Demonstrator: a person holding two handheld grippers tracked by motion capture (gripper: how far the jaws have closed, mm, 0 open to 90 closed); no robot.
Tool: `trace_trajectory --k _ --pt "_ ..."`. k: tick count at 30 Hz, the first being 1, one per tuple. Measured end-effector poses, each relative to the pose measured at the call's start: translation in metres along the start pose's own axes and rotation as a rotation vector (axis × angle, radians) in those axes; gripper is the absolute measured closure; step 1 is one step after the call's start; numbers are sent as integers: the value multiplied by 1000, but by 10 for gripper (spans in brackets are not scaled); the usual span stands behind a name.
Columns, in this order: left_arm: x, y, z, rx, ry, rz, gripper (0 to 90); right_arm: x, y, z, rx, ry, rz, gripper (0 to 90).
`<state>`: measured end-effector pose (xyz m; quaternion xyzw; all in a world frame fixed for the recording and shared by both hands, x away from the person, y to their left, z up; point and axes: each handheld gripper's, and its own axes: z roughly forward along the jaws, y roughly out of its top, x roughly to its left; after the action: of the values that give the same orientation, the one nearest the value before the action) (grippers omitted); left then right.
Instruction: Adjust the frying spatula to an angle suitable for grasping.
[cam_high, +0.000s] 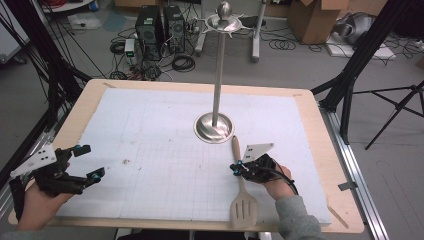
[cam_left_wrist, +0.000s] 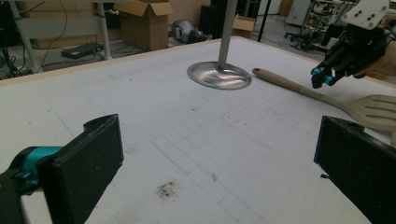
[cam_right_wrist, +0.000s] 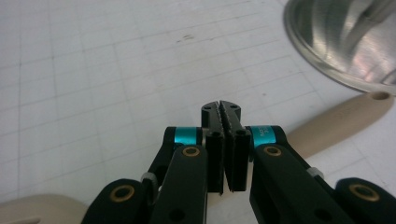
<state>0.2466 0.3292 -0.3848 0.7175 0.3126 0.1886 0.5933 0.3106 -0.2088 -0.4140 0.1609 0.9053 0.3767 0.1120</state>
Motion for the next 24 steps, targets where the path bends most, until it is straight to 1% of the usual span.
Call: trace_trajectory --k 1,2,3,4,5,6,7,8,10,11,12,13,15,16,17,19,20,22,23,24 --pt "1 0 5 9 -7 0 18 4 0 1 2 12 -30 889" --pt "1 0 5 9 -7 0 18 4 0 1 2 12 -30 889" --pt "2 0 10 16 -19 -1 18 12 2 2 34 24 -63 890" --pt "2 0 10 16 -19 -1 18 12 2 2 34 24 -63 890" --pt "2 1 16 27 -29 5 18 19 2 4 58 46 -89 891" --pt "2 1 16 27 -29 5 18 19 2 4 58 46 -89 891" --pt "2 1 21 37 -40 8 18 26 2 6 91 63 -108 891" --pt "2 2 24 40 -47 10 18 27 2 7 103 72 -118 892" --pt "2 2 26 43 -51 13 18 31 1 9 144 71 -128 896" --pt "2 3 31 50 -61 16 18 32 -1 11 185 71 -132 897" --pt "2 3 31 50 -61 16 18 32 -1 11 185 71 -132 897" --pt "2 3 35 56 -69 18 18 32 -4 9 177 76 -104 897" --pt "2 3 38 59 -76 15 18 31 -7 5 189 75 -93 898" --pt "2 3 39 62 -77 19 18 31 -8 4 190 73 -83 898" --pt "2 3 39 62 -77 19 18 30 -10 3 187 76 -82 898" --pt "3 4 43 65 -84 15 18 29 -15 -1 170 81 -64 900" --pt "3 4 44 68 -86 21 18 28 -17 -2 162 75 -66 900" --pt "3 4 45 67 -87 17 18 28 -17 -4 161 72 -67 900" --pt "4 4 46 69 -92 18 18 27 -20 -8 171 75 -68 900" --pt "4 4 46 69 -92 18 18 27 -20 -8 171 75 -68 900"
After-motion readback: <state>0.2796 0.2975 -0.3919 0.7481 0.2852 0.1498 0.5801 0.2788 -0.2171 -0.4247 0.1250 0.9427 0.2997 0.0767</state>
